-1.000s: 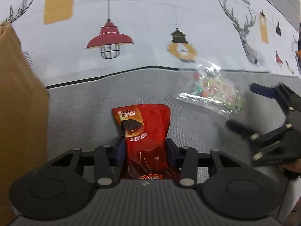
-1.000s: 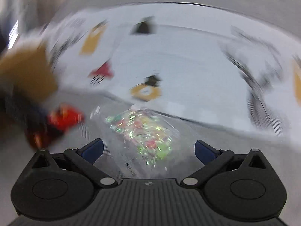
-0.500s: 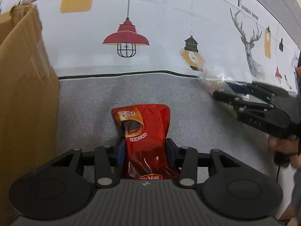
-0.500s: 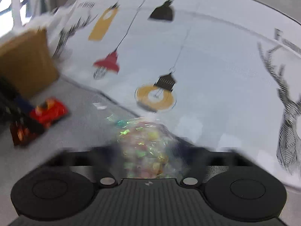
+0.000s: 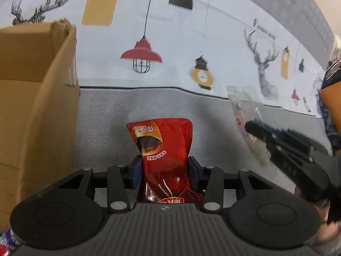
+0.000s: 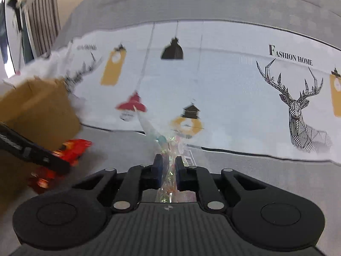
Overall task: Organize snacks
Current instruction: 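Carry the red packet and candy bag over the box and open both tools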
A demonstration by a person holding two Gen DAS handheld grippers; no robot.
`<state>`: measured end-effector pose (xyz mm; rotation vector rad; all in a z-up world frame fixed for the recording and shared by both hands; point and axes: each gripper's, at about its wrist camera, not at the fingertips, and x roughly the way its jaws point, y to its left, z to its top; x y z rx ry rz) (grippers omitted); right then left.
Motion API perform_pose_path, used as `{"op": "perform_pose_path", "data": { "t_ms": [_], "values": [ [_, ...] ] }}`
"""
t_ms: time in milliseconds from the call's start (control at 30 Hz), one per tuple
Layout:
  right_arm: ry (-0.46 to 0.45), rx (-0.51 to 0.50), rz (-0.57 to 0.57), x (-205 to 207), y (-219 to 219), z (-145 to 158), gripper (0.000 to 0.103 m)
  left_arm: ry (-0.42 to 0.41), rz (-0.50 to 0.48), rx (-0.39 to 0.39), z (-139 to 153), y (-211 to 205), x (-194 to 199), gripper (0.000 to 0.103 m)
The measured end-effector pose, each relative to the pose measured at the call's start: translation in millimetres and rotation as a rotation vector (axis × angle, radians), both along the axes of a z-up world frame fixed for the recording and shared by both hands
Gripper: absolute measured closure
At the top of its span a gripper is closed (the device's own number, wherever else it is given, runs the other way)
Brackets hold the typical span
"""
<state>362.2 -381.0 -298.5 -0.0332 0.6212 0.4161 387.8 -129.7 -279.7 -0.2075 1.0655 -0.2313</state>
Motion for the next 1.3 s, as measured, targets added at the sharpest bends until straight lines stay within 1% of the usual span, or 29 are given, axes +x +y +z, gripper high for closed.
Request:
{"op": "perform_pose_path", "data": {
  "t_ms": [100,233,333,433,533,667,800,867,967,1067,1133,1233,1300],
  "values": [
    [-0.017,0.056,-0.034,-28,8,24,0.091,-0.033,-0.010,-0.023,25,2,-15,0.054],
    [-0.047,0.121,-0.067,-65,25,55,0.090,-0.097,-0.022,-0.038,63,11,-45,0.054],
    [-0.077,0.176,-0.084,-92,40,79,0.090,-0.147,-0.025,-0.046,92,26,-71,0.054],
    [-0.117,0.201,-0.080,-116,63,109,0.090,-0.210,-0.015,-0.047,124,48,-98,0.054],
    [-0.164,0.210,-0.054,-137,93,142,0.090,-0.278,0.002,-0.037,155,73,-123,0.054],
    [-0.230,0.170,0.023,-162,142,183,0.090,-0.391,0.020,0.002,193,105,-159,0.054],
    [-0.275,0.175,0.084,-177,186,215,0.090,-0.495,0.061,0.029,224,143,-191,0.054],
    [-0.281,0.199,0.111,-181,204,225,0.090,-0.540,0.087,0.046,235,162,-205,0.054],
    [-0.286,0.218,0.144,-185,233,234,0.090,-0.571,0.121,0.060,243,188,-217,0.054],
    [-0.269,0.232,0.174,-186,259,233,0.090,-0.572,0.153,0.083,239,208,-222,0.054],
    [-0.246,0.229,0.185,-182,275,226,0.090,-0.552,0.167,0.088,230,219,-220,0.054],
    [-0.196,0.206,0.171,-176,297,206,0.090,-0.502,0.190,0.083,209,235,-211,0.054],
    [-0.155,0.179,0.148,-170,310,187,0.090,-0.481,0.204,0.108,193,241,-205,0.054]
  ]
}}
